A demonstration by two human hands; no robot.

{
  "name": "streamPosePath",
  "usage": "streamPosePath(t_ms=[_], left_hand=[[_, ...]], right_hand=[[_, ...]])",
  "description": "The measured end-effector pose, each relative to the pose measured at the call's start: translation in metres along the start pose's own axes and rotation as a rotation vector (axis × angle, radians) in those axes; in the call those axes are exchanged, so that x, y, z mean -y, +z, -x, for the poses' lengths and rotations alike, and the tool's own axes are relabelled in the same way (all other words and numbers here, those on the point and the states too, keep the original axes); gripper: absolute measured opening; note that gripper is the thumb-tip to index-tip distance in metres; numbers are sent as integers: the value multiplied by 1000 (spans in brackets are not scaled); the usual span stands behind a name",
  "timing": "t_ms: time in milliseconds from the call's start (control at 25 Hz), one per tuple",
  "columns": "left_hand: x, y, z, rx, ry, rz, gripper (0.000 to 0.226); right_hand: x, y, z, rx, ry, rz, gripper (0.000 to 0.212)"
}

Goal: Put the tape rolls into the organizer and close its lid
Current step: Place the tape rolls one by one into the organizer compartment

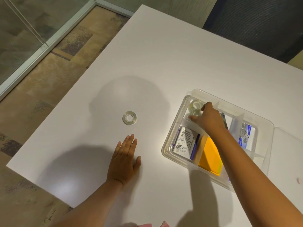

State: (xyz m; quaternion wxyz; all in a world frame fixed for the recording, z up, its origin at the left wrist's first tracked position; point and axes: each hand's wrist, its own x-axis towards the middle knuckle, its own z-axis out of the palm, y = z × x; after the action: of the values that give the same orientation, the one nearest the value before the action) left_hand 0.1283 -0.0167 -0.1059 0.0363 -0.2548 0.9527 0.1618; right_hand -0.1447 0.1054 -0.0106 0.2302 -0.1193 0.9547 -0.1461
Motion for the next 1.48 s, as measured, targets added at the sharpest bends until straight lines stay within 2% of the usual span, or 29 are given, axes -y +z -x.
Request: streamPosePath(t_ms=[160, 440, 520, 600, 680, 720, 760, 840, 960, 1040, 1120, 1200, 1360, 1480], left_hand=[[0, 0, 0, 5, 7, 3, 58], [0, -1, 1, -9, 22, 17, 57], [0, -1, 0, -14, 23, 20, 57], [1, 1, 1, -17, 26, 27, 57], [1, 1, 2, -32, 37, 34, 56], [0, 1, 2, -39, 43, 39, 56], [1, 1, 2, -45, 49, 42, 55], [1, 1, 3, -49, 55, 37, 55], [1, 0, 3, -44, 50, 16, 55], [1, 0, 3, -32, 36, 3, 53], [1, -2, 3, -21, 28, -6, 52], [1, -3, 2, -22, 31, -6, 52], [0, -3, 2, -48, 36, 12, 54], [1, -2, 2, -51, 46, 19, 55]], right_hand=[[9, 8, -8, 90, 125, -11, 70], [18, 5, -10, 120, 185, 38, 76], [24, -3, -10, 39, 152, 101, 76], [32, -7, -5, -116, 68, 117, 69], [47, 0, 5, -265, -107, 56, 58], [55, 9, 12, -289, -222, 23, 53], [64, 22, 19, -261, -339, 5, 50], [82, 50, 32, -79, -518, -9, 52], [104, 87, 42, 271, -605, -3, 72], [113, 108, 45, 354, -632, 71, 75], [116, 123, 48, 248, -666, 225, 63], [113, 130, 52, 110, -696, 274, 51], [96, 119, 51, 44, -674, 187, 34], [80, 86, 46, -22, -579, 48, 29]])
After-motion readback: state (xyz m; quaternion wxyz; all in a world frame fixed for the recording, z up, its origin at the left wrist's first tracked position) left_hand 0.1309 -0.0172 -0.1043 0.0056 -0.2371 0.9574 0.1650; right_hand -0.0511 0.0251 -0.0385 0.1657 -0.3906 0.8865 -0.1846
